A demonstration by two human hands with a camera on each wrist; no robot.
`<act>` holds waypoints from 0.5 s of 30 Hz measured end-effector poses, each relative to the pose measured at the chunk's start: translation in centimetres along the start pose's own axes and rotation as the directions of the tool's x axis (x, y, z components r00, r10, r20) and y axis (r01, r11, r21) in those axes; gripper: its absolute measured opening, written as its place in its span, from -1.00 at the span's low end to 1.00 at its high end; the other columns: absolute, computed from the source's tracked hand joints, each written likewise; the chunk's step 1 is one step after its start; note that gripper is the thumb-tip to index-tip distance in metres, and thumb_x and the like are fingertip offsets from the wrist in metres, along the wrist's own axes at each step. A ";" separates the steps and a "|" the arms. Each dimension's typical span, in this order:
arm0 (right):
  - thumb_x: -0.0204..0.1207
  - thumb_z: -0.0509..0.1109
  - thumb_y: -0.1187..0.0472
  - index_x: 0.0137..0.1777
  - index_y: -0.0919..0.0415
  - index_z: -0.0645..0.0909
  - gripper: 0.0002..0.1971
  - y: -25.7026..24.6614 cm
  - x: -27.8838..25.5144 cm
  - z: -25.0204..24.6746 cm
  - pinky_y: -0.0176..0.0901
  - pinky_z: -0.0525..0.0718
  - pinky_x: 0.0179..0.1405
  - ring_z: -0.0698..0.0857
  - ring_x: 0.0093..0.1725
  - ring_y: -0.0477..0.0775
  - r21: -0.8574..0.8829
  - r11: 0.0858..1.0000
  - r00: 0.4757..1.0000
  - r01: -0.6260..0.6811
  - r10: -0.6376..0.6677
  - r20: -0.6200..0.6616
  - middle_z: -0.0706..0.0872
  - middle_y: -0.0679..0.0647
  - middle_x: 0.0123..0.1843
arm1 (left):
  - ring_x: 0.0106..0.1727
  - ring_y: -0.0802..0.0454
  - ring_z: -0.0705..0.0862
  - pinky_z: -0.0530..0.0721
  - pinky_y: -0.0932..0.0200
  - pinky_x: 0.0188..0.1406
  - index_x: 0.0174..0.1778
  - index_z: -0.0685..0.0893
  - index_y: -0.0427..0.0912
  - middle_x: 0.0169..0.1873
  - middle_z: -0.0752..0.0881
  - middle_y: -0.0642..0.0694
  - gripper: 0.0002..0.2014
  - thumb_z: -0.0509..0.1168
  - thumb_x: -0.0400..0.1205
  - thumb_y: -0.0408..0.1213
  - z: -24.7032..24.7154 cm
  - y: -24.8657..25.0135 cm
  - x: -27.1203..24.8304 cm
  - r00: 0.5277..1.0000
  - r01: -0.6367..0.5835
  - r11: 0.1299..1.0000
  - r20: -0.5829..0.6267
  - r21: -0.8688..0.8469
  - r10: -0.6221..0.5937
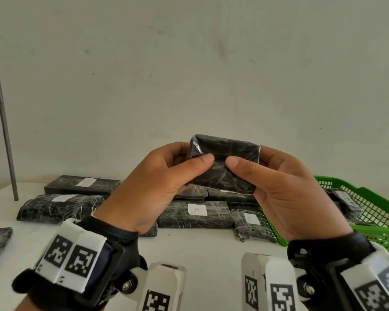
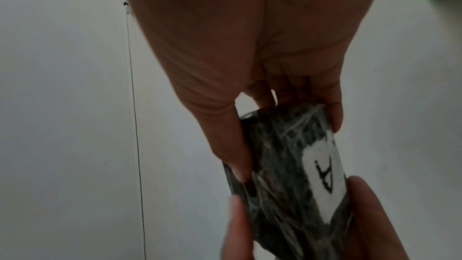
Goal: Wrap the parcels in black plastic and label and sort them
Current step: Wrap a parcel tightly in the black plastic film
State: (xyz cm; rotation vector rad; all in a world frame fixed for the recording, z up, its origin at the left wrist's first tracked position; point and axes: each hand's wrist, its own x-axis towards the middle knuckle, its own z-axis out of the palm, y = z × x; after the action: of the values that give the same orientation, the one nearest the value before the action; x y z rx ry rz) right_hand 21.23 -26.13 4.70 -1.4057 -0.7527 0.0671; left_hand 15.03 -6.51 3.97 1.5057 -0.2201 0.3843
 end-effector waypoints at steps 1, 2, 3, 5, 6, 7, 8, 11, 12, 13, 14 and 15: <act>0.39 0.64 0.09 0.26 0.22 0.79 -0.56 -0.1 -0.1 -0.1 0.33 0.70 0.43 0.87 0.23 0.27 0.001 1.000 1.000 0.015 -0.015 0.007 0.90 0.21 0.18 | 0.19 -0.04 0.86 0.78 0.09 0.25 0.13 0.86 -0.04 0.12 0.89 -0.12 -0.64 0.61 0.47 0.01 -0.1 -0.1 0.0 1.000 -0.024 1.000 0.013 0.012 0.024; 0.37 0.65 0.12 0.28 0.23 0.77 -0.53 -0.2 -0.1 -0.1 0.30 0.74 0.39 0.87 0.22 0.27 0.006 1.000 0.999 0.028 -0.028 0.016 0.90 0.22 0.18 | 0.20 -0.05 0.86 0.76 0.06 0.27 0.09 0.88 0.01 0.11 0.89 -0.11 -0.65 0.57 0.42 0.03 -0.1 -0.1 0.0 0.999 -0.053 0.998 0.013 0.017 0.053; 0.36 0.65 0.14 0.29 0.25 0.76 -0.52 -0.3 -0.2 -0.1 0.27 0.76 0.35 0.87 0.22 0.27 0.016 0.999 0.999 0.037 -0.037 0.024 0.89 0.23 0.18 | 0.20 -0.07 0.86 0.77 0.04 0.26 0.07 0.88 0.03 0.11 0.89 -0.11 -0.65 0.55 0.40 0.04 -0.1 -0.2 0.0 0.996 -0.084 0.996 0.008 0.016 0.084; 0.37 0.64 0.16 0.31 0.27 0.74 -0.51 -0.4 -0.1 -0.1 0.23 0.78 0.30 0.87 0.22 0.28 0.039 0.999 0.999 0.036 -0.038 0.031 0.89 0.24 0.19 | 0.21 -0.09 0.86 0.79 0.03 0.27 0.14 0.85 -0.03 0.13 0.89 -0.12 -0.59 0.54 0.41 0.03 -0.1 -0.2 0.1 0.993 -0.120 0.993 0.008 0.021 0.120; 0.38 0.63 0.16 0.32 0.28 0.73 -0.51 -0.3 -0.1 0.0 0.19 0.81 0.26 0.88 0.21 0.28 0.046 0.998 0.999 0.031 -0.033 0.032 0.89 0.24 0.19 | 0.21 -0.11 0.86 0.80 0.01 0.28 0.19 0.82 -0.08 0.13 0.89 -0.13 -0.55 0.54 0.42 0.03 -0.1 -0.2 0.1 0.992 -0.124 0.992 0.014 0.024 0.124; 0.38 0.62 0.17 0.32 0.29 0.72 -0.51 -0.2 0.0 0.0 0.11 0.83 0.18 0.88 0.18 0.26 0.051 0.998 0.999 0.023 -0.024 0.034 0.89 0.23 0.18 | 0.21 -0.13 0.86 0.80 0.00 0.28 0.22 0.80 -0.14 0.13 0.88 -0.15 -0.51 0.54 0.42 0.03 -0.1 -0.2 0.2 0.992 -0.122 0.992 0.017 0.027 0.122; 0.37 0.62 0.17 0.31 0.28 0.71 -0.51 -0.2 0.0 0.1 0.00 0.85 0.07 0.89 0.13 0.22 0.055 0.998 0.999 0.013 -0.016 0.038 0.89 0.21 0.15 | 0.20 -0.15 0.86 0.81 -0.02 0.27 0.23 0.79 -0.18 0.12 0.88 -0.18 -0.48 0.54 0.41 0.03 -0.2 -0.1 0.2 0.993 -0.120 0.992 0.020 0.035 0.120; 0.37 0.69 0.23 0.23 0.31 0.71 -0.56 -0.2 -0.2 0.3 -0.22 0.79 -0.20 0.88 -0.06 0.13 0.069 0.997 0.998 0.021 -0.025 0.056 0.89 0.17 -0.01 | 0.19 -0.16 0.86 0.81 -0.04 0.27 0.25 0.78 -0.25 0.12 0.88 -0.22 -0.49 0.59 0.47 -0.03 -0.5 -0.1 0.1 0.993 -0.110 0.991 0.045 0.073 0.107; 0.38 0.73 0.26 0.21 0.34 0.71 -0.56 -0.3 -0.2 0.2 -0.24 0.78 -0.24 0.87 -0.10 0.11 0.070 0.997 0.998 0.031 -0.035 0.059 0.88 0.18 -0.06 | 0.19 -0.15 0.86 0.81 -0.03 0.27 0.27 0.76 -0.26 0.12 0.87 -0.22 -0.51 0.58 0.50 -0.06 -0.5 -0.1 0.1 0.993 -0.103 0.991 0.061 0.081 0.098; 0.36 0.72 0.27 0.19 0.37 0.70 -0.56 -0.4 -0.3 0.2 -0.24 0.78 -0.25 0.87 -0.13 0.11 0.065 0.997 0.997 0.039 -0.043 0.059 0.87 0.18 -0.09 | 0.20 -0.14 0.86 0.80 0.00 0.27 0.28 0.75 -0.26 0.13 0.87 -0.22 -0.52 0.55 0.52 -0.07 -0.6 -0.1 0.0 0.993 -0.096 0.991 0.079 0.091 0.089; 0.33 0.67 0.24 0.19 0.37 0.70 -0.55 -0.6 -0.4 0.2 -0.23 0.79 -0.24 0.87 -0.14 0.12 0.058 0.997 0.997 0.045 -0.049 0.061 0.87 0.18 -0.10 | 0.21 -0.14 0.85 0.80 0.03 0.26 0.29 0.75 -0.26 0.14 0.87 -0.22 -0.51 0.56 0.52 -0.07 -0.7 -0.2 0.0 0.992 -0.093 0.991 0.096 0.096 0.084; 0.30 0.66 0.23 0.19 0.36 0.70 -0.53 -0.7 -0.4 0.1 -0.22 0.80 -0.21 0.87 -0.13 0.12 0.048 0.998 0.996 0.049 -0.052 0.066 0.87 0.18 -0.09 | 0.21 -0.14 0.85 0.80 0.06 0.24 0.29 0.75 -0.25 0.15 0.86 -0.22 -0.50 0.56 0.50 -0.05 -0.8 -0.2 0.0 0.990 -0.100 0.991 0.109 0.092 0.090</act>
State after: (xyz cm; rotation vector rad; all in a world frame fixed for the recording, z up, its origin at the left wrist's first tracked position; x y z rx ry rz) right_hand 20.61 -26.32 5.12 -1.3453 -0.8376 0.0922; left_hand 15.04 -5.74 3.75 1.6166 -0.3616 0.3974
